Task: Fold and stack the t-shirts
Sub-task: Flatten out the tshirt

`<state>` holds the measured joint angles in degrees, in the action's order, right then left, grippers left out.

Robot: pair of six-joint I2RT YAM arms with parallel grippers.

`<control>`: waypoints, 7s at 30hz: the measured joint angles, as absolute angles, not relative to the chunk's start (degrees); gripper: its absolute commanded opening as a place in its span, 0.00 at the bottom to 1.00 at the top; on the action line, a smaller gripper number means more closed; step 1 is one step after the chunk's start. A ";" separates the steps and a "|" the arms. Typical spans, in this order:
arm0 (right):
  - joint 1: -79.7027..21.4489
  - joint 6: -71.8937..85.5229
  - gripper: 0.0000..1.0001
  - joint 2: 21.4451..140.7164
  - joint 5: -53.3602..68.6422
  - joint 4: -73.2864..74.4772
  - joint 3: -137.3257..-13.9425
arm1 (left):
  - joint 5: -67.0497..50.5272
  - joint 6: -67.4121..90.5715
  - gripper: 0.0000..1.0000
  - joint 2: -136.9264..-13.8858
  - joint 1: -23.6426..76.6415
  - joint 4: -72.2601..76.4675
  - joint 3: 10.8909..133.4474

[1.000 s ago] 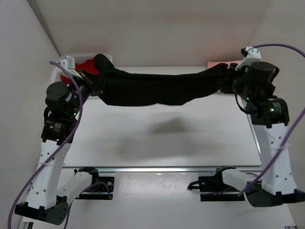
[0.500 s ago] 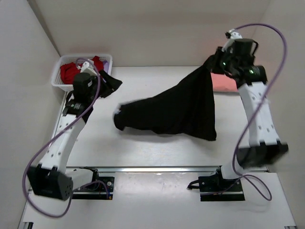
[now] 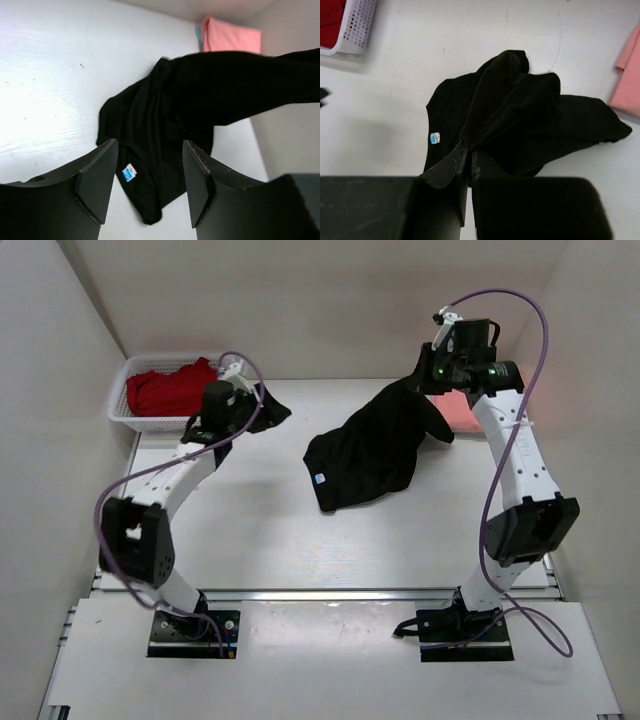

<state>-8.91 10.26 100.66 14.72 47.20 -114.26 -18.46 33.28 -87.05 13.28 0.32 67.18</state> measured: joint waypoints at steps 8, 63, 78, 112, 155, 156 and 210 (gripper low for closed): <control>-8.54 10.17 0.00 94.11 15.35 46.22 -106.30 | -12.56 27.42 0.69 -109.67 20.25 -8.12 80.58; 6.09 7.94 0.00 52.77 14.20 39.83 -98.48 | 8.43 16.25 0.00 -51.90 15.51 -30.15 91.55; 4.91 9.85 0.00 78.41 20.14 30.87 -79.72 | 11.44 18.24 0.00 -73.30 16.27 -15.11 72.20; 2.02 9.02 0.79 81.93 5.50 50.81 -91.24 | 7.44 24.12 0.63 -69.17 18.28 -11.81 46.17; 7.55 17.04 0.75 100.05 4.95 20.97 -60.60 | 1.91 37.45 0.00 -91.18 27.75 -9.82 43.70; 7.53 17.06 0.72 101.23 4.91 21.08 -61.87 | 1.93 37.32 0.00 -90.85 27.53 -9.87 43.40; 6.20 19.46 0.00 115.39 20.49 41.85 -140.81 | 5.15 27.57 0.00 -103.09 10.52 -17.08 114.69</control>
